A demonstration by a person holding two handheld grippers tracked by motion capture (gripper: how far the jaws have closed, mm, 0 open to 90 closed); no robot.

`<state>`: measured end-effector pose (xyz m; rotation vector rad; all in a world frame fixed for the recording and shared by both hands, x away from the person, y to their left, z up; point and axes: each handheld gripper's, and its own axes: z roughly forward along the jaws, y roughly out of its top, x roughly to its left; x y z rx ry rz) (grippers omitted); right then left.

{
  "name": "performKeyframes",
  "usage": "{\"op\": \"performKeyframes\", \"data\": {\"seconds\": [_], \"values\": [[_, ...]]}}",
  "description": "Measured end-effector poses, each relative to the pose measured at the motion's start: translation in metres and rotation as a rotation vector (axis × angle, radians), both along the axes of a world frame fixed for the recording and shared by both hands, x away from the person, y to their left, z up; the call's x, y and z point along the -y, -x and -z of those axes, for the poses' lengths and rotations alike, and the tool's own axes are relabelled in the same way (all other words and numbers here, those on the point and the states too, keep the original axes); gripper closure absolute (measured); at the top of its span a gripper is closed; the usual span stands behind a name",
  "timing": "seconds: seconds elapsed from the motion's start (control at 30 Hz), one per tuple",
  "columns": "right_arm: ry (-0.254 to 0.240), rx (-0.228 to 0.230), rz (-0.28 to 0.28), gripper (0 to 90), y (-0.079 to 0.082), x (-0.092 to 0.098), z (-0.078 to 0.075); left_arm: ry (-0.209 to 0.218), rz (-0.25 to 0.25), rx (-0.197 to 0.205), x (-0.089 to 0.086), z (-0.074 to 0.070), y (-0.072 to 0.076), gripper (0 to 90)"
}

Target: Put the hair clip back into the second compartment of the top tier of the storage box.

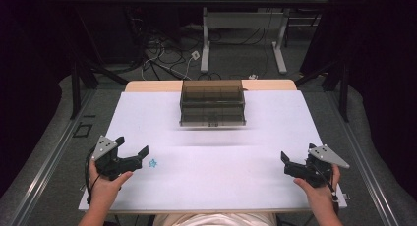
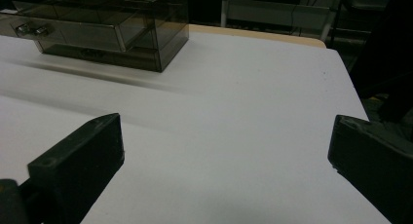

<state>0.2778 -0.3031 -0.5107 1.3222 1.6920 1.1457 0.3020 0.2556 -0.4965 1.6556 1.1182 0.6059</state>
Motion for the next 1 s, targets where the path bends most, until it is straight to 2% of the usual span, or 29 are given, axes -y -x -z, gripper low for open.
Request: {"op": "performKeyframes", "data": {"seconds": [0.23,0.43,0.47,0.5,0.73,0.87,0.93,1.0], "values": [[0.001,0.012,-0.004,0.0,0.001,0.001,0.001,0.001,-0.010,-0.010,-0.001,0.001,-0.002,3.9],[0.017,-0.008,-0.027,0.0,0.004,0.000,0.001,-0.005,-0.014,-0.017,-0.001,0.001,-0.004,6.0],[0.015,0.004,-0.028,0.0,0.003,0.001,0.002,-0.006,-0.013,-0.019,-0.001,0.001,-0.004,6.1],[0.018,-0.007,-0.030,0.0,0.004,0.001,0.001,-0.007,-0.011,-0.018,0.000,0.002,-0.004,6.3],[0.019,-0.017,-0.027,0.0,0.005,0.003,0.002,-0.013,-0.004,-0.037,0.002,0.003,-0.008,7.5],[0.009,-0.007,-0.025,0.0,0.005,0.003,0.004,-0.018,-0.005,-0.048,0.002,0.004,-0.010,7.6],[0.014,-0.029,-0.025,0.0,0.005,0.004,0.003,-0.033,-0.006,-0.057,0.001,0.005,-0.011,8.6],[0.006,-0.026,-0.026,0.0,0.005,0.004,0.004,-0.032,-0.007,-0.062,0.001,0.006,-0.012,9.1]]}}
